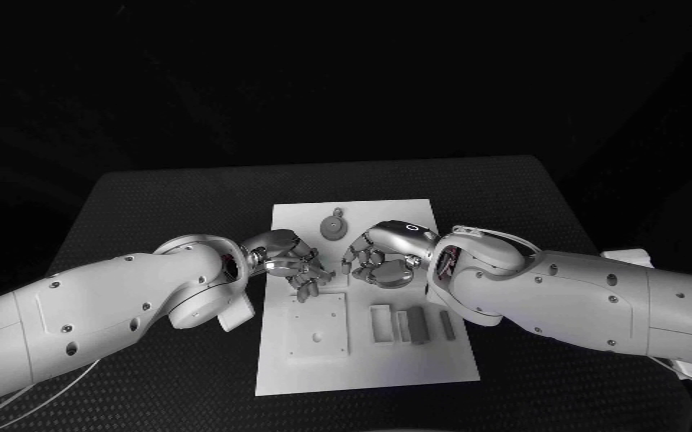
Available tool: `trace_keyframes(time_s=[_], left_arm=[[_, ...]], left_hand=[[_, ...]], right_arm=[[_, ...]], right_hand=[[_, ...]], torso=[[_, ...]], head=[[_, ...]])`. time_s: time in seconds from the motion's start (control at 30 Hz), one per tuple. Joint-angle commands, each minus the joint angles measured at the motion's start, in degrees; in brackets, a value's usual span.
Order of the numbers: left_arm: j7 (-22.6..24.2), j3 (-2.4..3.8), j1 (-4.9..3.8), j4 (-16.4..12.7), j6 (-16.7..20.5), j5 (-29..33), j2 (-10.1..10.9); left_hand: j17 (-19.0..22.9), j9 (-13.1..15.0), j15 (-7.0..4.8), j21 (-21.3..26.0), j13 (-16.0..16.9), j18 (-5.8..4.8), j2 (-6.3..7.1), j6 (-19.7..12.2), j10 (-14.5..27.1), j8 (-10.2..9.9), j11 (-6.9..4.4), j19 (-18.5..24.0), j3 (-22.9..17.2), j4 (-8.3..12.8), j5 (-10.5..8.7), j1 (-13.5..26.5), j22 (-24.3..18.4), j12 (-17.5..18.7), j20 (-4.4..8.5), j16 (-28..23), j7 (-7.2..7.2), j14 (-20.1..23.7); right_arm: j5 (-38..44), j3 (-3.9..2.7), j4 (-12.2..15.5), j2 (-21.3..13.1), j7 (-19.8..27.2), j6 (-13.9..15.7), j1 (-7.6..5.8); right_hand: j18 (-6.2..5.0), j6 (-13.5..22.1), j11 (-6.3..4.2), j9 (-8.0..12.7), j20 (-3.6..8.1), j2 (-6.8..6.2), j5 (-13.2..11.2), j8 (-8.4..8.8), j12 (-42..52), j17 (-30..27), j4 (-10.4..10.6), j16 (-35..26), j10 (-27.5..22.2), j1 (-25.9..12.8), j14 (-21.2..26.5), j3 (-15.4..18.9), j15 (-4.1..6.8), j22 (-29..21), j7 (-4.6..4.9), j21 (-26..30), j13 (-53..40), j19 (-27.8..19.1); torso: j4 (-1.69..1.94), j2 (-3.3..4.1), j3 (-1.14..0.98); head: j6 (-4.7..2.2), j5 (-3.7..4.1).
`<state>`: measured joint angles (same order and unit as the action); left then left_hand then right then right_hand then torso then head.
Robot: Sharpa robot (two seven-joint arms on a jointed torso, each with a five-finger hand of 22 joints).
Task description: Assemble the parts on the task board
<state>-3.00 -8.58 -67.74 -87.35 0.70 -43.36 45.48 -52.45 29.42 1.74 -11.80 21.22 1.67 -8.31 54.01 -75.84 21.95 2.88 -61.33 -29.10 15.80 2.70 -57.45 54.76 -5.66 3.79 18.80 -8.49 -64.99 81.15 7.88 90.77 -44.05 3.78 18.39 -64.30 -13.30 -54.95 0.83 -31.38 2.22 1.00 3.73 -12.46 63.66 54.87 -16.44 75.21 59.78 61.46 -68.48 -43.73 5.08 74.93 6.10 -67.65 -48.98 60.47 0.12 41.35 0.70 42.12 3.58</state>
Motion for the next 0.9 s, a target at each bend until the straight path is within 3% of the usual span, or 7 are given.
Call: trace_keyframes(time_s=[0.03, 0.27, 0.47, 0.9], left_arm=[[0.07, 0.02, -0.04, -0.1, -1.07, 0.64, -0.1], [0.03, 0.02, -0.04, -0.28, -1.41, 0.64, -0.2], [-0.08, 0.02, -0.04, -0.25, -1.58, 0.7, -0.22], [-0.24, 0.02, -0.04, -0.17, -1.54, 1.67, -0.27]], left_hand=[[-0.09, 0.09, 0.24, 0.14, 0.08, 0.97, -0.45, 1.71, 0.02, 0.19, 0.13, 0.35, -0.16, 0.03, 0.19, 0.0, 0.05, 0.22, -0.11, -0.31, 1.58, 0.04], [-0.11, 0.12, 0.24, 0.13, 0.1, 0.97, -0.47, 1.71, 0.01, 0.19, 0.13, 0.36, -0.16, 0.07, 0.19, 0.02, 0.05, 0.22, -0.11, -0.32, 1.58, 0.05], [-0.16, 0.16, 0.25, 0.14, 0.13, 0.96, -0.57, 1.7, 0.02, 0.17, 0.14, 0.37, -0.13, 0.03, 0.19, 0.15, 0.06, 0.24, -0.14, -0.36, 1.56, 0.06], [-0.36, 0.33, 0.32, 0.19, 0.25, 0.94, -1.12, 1.56, 0.12, 0.05, 0.2, 0.54, 0.1, -0.18, 0.18, 0.98, 0.08, 0.36, -0.19, -0.56, 1.48, 0.15]], right_arm=[[0.98, 0.0, -0.23, 0.31, -0.23, 1.18, 0.05], [2.16, -0.01, -0.6, 1.29, -2.17, 0.25, 0.05], [3.22, -0.01, -0.93, 1.95, -3.23, -0.71, 0.05], [3.41, 0.09, -1.08, 2.68, -2.83, -1.11, 0.09]], right_hand=[[-1.7, 1.08, 0.32, 0.01, 0.09, 0.27, 0.17, -0.37, 0.05, 0.09, -0.06, 0.2, 0.11, -0.02, -0.2, -0.36, -0.12, 1.05, 1.51, -0.33, -0.08, -0.13], [-1.7, 1.69, 0.42, 0.36, 0.11, 0.53, 0.18, 0.01, -0.01, 0.07, 0.01, 0.09, 0.04, -0.16, -0.17, -0.44, -0.18, 0.99, 1.63, -0.35, -0.05, -0.13], [-1.7, 4.12, 0.7, 1.29, -0.07, 1.38, 0.18, 1.39, -0.18, 0.07, 0.23, -0.18, -0.37, -0.86, 0.18, -0.55, -0.45, 0.86, 1.9, -0.16, 0.01, -0.42], [-1.7, 4.54, 0.74, 1.47, -0.15, 1.73, 0.18, 1.61, -0.23, 0.09, 0.29, -0.24, -0.53, -1.08, 0.32, -0.59, -0.49, 0.83, 1.95, -0.1, 0.02, -0.52]], torso=[[-0.05, 0.01, -0.01], [-0.01, 0.01, 0.0], [0.0, 0.0, 0.04], [0.0, 0.01, 0.0]], head=[[0.02, -0.07], [0.05, -0.01], [0.12, 0.09], [0.21, 0.06]])
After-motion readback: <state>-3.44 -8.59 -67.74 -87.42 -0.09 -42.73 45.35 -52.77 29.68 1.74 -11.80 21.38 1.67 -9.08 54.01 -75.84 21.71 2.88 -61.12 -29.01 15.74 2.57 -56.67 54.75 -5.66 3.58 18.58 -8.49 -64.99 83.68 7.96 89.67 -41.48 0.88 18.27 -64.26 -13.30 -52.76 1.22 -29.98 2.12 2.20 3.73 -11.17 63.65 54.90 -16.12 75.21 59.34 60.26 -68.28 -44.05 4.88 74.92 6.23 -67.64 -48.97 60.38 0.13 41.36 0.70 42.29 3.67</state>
